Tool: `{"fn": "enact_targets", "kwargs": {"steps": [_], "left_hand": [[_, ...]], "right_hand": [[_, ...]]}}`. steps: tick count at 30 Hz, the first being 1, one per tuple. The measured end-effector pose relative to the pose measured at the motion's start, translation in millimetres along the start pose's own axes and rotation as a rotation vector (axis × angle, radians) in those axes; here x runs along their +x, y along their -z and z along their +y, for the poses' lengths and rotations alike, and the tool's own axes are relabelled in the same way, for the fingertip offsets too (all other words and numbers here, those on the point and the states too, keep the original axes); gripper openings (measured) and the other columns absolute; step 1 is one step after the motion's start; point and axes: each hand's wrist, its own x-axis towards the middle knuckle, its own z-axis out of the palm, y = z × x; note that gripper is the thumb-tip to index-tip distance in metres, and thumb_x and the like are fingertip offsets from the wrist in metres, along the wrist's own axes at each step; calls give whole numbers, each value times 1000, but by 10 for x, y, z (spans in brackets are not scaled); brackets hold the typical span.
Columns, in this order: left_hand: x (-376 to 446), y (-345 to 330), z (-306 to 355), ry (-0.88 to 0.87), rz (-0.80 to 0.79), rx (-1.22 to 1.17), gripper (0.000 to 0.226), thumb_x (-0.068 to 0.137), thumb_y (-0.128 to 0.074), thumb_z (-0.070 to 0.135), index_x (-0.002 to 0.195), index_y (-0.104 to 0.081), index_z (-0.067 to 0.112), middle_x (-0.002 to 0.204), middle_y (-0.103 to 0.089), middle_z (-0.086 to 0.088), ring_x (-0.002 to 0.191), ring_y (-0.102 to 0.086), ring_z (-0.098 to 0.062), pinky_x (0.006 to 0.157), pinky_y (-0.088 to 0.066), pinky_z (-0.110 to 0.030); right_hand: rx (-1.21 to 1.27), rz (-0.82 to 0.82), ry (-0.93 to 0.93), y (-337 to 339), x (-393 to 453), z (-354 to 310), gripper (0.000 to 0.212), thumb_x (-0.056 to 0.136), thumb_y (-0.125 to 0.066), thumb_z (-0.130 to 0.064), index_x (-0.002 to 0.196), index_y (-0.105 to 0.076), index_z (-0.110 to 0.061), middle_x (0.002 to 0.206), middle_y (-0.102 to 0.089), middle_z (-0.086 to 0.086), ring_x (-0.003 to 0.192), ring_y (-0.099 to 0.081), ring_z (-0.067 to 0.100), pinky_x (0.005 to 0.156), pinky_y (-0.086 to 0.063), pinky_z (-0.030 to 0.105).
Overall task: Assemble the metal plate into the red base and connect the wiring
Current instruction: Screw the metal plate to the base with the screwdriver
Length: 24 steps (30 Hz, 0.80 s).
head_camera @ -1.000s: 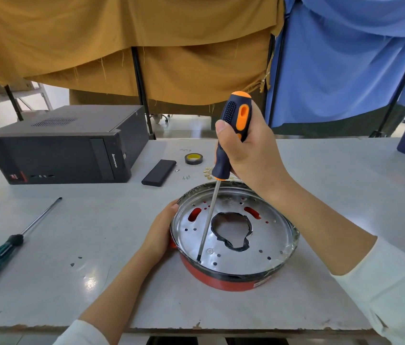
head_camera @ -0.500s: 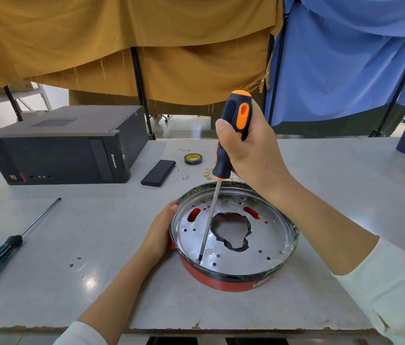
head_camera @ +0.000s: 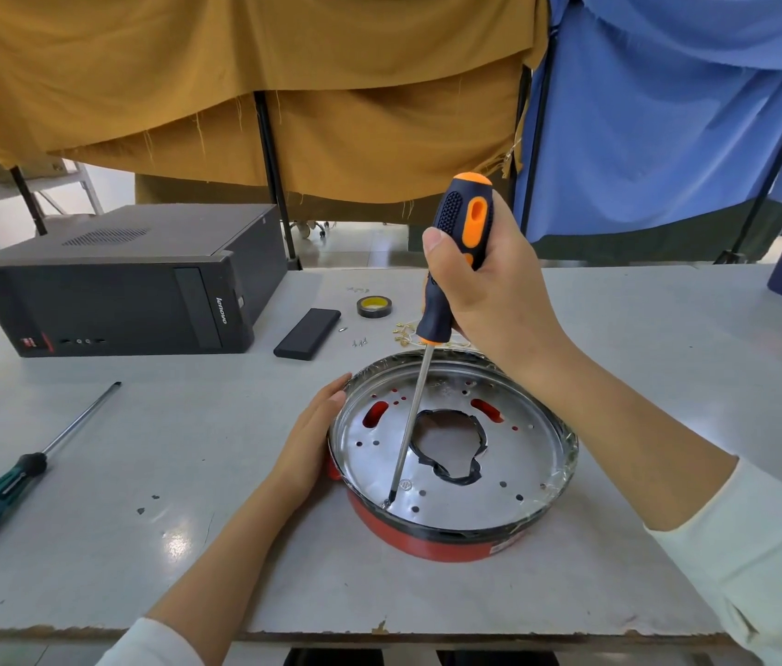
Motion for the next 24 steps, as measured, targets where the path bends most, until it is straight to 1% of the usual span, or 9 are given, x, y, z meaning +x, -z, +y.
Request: {"fn": "enact_targets", "kwargs": {"steps": [2,4,6,9,12,15,18,21,24], "left_hand": [[-18,47,77,-47,32,94,42,94,-58,39,134,-53,32,137,-57,7,127,-53,-13,105,-41,-31],[-35,147,207,-179,29,316,28,95,-61,27,120,-62,38,132,-56,22,127,-50,-2,105,-36,-23],[-92,238,423,-274,-69,569,19,90,-67,27,99,-70,44,120,-58,31,123,-46,7,102,-32,-20],[-165,262,700,-173,-340,943,14,86,-69,37,90,-71,51,108,-57,32,118,-35,12,97,-30,-21],[-213,163,786,-23,-497,1101,14,84,-68,43,85,-69,57,111,-55,27,117,-34,9,98,-35,-23],[-223,42,795,16,-523,1264,17,80,-64,46,74,-64,61,117,-54,16,121,-38,-9,102,-40,-33],[-213,-28,822,-1,-547,1325,17,81,-63,42,69,-64,55,103,-59,11,109,-46,-12,86,-40,-21],[-196,-66,844,65,-599,1321,20,83,-62,40,66,-64,51,92,-60,12,97,-57,-14,80,-48,-26],[-177,-104,880,111,-640,1318,12,84,-62,36,76,-69,43,88,-58,15,87,-57,-8,73,-48,-24]], "right_hand": [[-1,6,1,4,-11,8,16,90,-55,-20,84,-41,-26,62,-45,-16,56,-50,-4,54,-42,8],[-10,11,-2,-1,-11,12,15,89,-55,-21,84,-41,-26,65,-44,-13,56,-49,-3,55,-42,8],[-16,16,-4,-11,-6,14,15,88,-55,-23,83,-40,-26,64,-43,-13,56,-48,-3,55,-41,8],[-13,13,-4,-29,12,21,18,89,-56,-20,83,-40,-25,64,-43,-12,56,-47,-3,55,-40,8],[-5,14,-4,-59,32,26,19,90,-56,-18,83,-41,-25,64,-43,-12,56,-46,-2,55,-40,8],[12,28,-6,-98,36,29,17,88,-56,-20,81,-41,-26,60,-43,-15,54,-46,-2,54,-39,8],[4,29,1,-116,21,22,17,87,-56,-21,81,-41,-26,59,-44,-16,54,-46,-2,53,-39,8],[-8,20,13,-109,14,9,17,88,-55,-20,82,-41,-26,62,-43,-14,55,-47,-3,54,-40,8],[-9,15,19,-97,8,5,18,89,-55,-19,82,-41,-26,62,-43,-13,55,-47,-4,54,-39,7]]}}
